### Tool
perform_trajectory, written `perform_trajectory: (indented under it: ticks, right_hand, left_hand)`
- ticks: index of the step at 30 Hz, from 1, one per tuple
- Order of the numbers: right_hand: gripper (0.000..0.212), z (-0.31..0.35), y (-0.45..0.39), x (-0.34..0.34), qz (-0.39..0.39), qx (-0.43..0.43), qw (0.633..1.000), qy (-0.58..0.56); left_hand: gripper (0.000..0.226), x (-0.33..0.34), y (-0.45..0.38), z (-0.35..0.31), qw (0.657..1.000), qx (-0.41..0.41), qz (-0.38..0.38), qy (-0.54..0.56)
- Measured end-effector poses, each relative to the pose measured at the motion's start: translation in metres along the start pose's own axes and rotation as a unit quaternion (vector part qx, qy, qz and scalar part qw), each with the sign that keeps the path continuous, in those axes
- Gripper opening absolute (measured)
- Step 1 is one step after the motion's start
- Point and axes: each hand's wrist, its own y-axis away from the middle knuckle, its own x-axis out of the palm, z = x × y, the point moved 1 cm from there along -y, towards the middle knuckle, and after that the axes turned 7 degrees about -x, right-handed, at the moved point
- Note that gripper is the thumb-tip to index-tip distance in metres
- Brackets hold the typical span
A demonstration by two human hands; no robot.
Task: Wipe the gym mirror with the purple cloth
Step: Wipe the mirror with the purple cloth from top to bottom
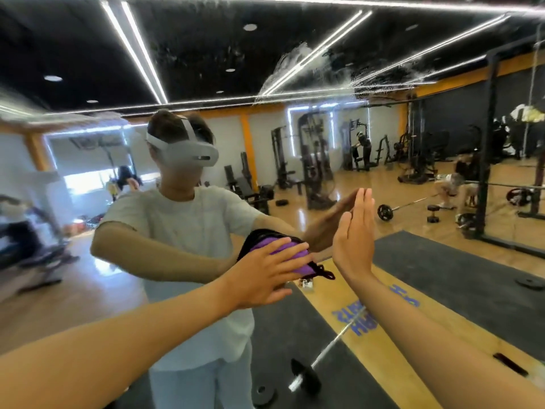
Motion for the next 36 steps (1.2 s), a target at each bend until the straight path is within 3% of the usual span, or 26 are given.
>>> perform_trajectory:
  ticks: [3, 7, 10, 15, 20, 25, 31, 36]
  right_hand:
    - [0.058, -0.003, 0.001, -0.005, 0.008, -0.003, 1.000, 0.001]
    - [0.058, -0.001, 0.000, -0.007, 0.014, 0.000, 1.000, 0.007]
    - [0.059, -0.001, 0.000, -0.009, 0.022, -0.001, 1.000, 0.014]
    - [0.059, -0.007, 0.001, -0.015, 0.041, -0.022, 0.998, 0.038]
    - [0.060, -0.004, 0.011, -0.008, 0.042, -0.021, 0.997, 0.064]
    - [0.061, 0.010, 0.024, -0.002, 0.036, -0.009, 0.995, 0.088]
    - [0.059, 0.025, 0.028, 0.004, 0.055, -0.027, 0.995, 0.083]
    - [0.059, 0.030, 0.035, 0.000, 0.065, -0.021, 0.993, 0.092]
  left_hand:
    - [0.061, -0.013, -0.024, 0.040, 0.999, -0.021, -0.027, -0.002]
    - [0.061, -0.046, -0.078, 0.112, 0.984, -0.161, -0.076, 0.002]
    - [0.062, -0.053, -0.091, 0.120, 0.974, -0.215, -0.073, 0.002]
    - [0.063, -0.023, -0.053, 0.055, 0.991, -0.109, -0.072, -0.017]
    - [0.064, 0.012, 0.015, -0.027, 0.997, -0.064, -0.045, 0.004]
    - [0.062, 0.017, 0.068, -0.022, 0.999, 0.011, -0.032, -0.033]
    - [0.053, -0.043, 0.037, 0.108, 0.981, -0.162, -0.109, 0.002]
    - [0.060, -0.038, 0.033, 0.088, 0.969, -0.222, -0.108, -0.019]
